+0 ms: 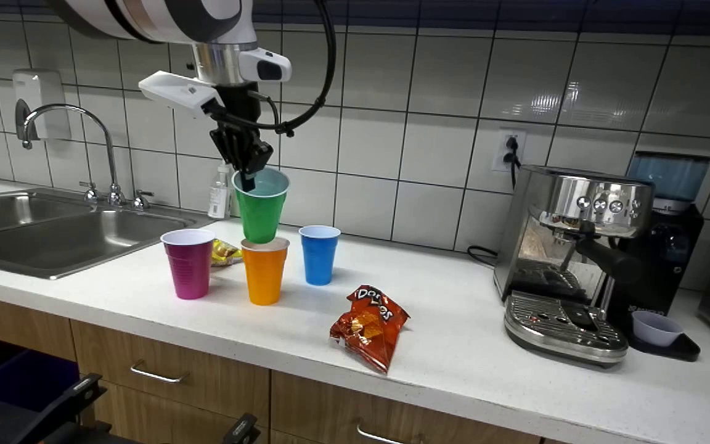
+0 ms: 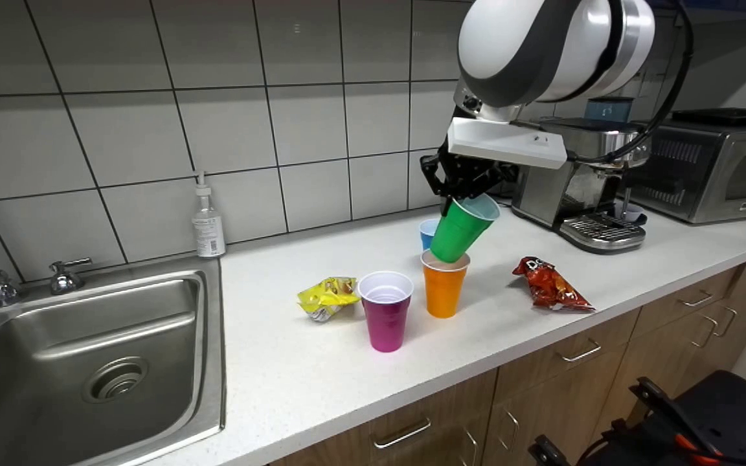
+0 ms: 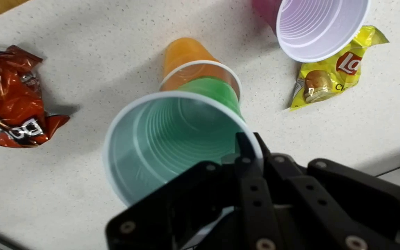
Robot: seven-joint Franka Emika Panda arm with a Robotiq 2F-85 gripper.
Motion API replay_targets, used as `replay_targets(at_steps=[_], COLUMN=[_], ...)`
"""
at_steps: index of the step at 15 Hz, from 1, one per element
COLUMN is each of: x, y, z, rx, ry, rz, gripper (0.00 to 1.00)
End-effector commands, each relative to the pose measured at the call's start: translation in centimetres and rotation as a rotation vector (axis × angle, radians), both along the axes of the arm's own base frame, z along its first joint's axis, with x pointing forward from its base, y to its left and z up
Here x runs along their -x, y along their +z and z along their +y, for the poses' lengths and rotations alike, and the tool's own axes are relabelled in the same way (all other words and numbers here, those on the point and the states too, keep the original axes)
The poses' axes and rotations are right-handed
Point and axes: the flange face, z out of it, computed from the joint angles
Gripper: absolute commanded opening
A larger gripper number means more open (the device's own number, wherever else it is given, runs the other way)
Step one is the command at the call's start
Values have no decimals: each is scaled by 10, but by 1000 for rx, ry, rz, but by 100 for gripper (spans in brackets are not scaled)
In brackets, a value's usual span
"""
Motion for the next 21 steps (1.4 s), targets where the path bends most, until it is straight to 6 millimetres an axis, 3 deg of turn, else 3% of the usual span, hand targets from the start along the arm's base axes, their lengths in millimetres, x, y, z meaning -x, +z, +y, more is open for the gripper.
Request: replay_targets(at_steps=[1,7,21], x=[-5,-12,-35], y=[-6,-17,-28], z=[-2,-2,17], rx=[21,37,137], ry=[-8,1,31], rz=[1,21,44], gripper=[1,1,1])
